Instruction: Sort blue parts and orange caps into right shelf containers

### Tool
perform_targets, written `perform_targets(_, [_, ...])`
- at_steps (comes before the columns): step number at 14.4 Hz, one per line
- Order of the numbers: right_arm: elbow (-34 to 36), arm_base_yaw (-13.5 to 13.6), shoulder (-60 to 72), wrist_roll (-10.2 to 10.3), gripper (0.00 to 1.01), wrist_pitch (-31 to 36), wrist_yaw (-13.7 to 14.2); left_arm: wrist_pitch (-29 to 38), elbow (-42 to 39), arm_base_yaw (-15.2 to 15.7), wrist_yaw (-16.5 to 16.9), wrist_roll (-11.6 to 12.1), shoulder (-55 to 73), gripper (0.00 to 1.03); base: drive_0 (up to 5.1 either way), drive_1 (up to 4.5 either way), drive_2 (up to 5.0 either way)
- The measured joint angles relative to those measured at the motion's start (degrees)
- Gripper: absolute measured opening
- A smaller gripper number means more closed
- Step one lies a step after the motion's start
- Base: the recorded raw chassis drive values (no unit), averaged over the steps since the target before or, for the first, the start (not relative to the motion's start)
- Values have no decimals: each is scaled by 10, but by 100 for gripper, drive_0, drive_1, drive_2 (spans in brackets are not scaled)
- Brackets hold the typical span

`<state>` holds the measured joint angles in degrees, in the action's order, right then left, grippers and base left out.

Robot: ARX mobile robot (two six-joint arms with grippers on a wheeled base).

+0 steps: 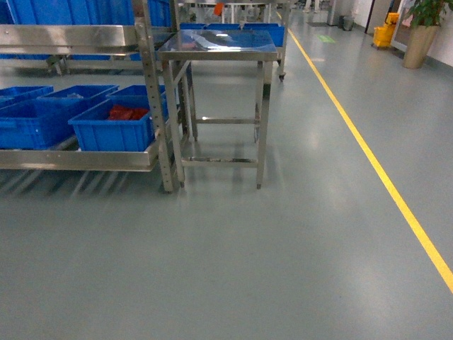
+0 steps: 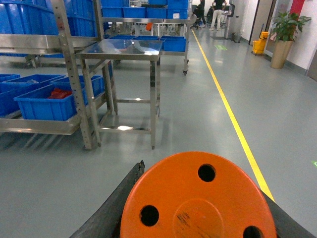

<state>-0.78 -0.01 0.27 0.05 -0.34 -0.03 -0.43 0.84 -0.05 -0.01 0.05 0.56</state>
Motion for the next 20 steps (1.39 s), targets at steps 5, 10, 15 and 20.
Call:
perform_targets(5, [0, 0, 0, 0, 44, 0, 0, 1, 0, 0, 0, 0, 0, 44, 4, 433, -425])
perform_targets(10, [0, 0, 0, 0, 44, 0, 0, 0, 0, 0, 0, 0, 0, 44, 3, 432, -426])
perform_targets(15, [0, 0, 0, 0, 44, 0, 0, 1, 0, 0, 0, 0, 0, 44, 2, 431, -426])
perform_targets(20, [0, 0, 0, 0, 44, 0, 0, 1, 0, 0, 0, 0, 0, 44, 5, 434, -423])
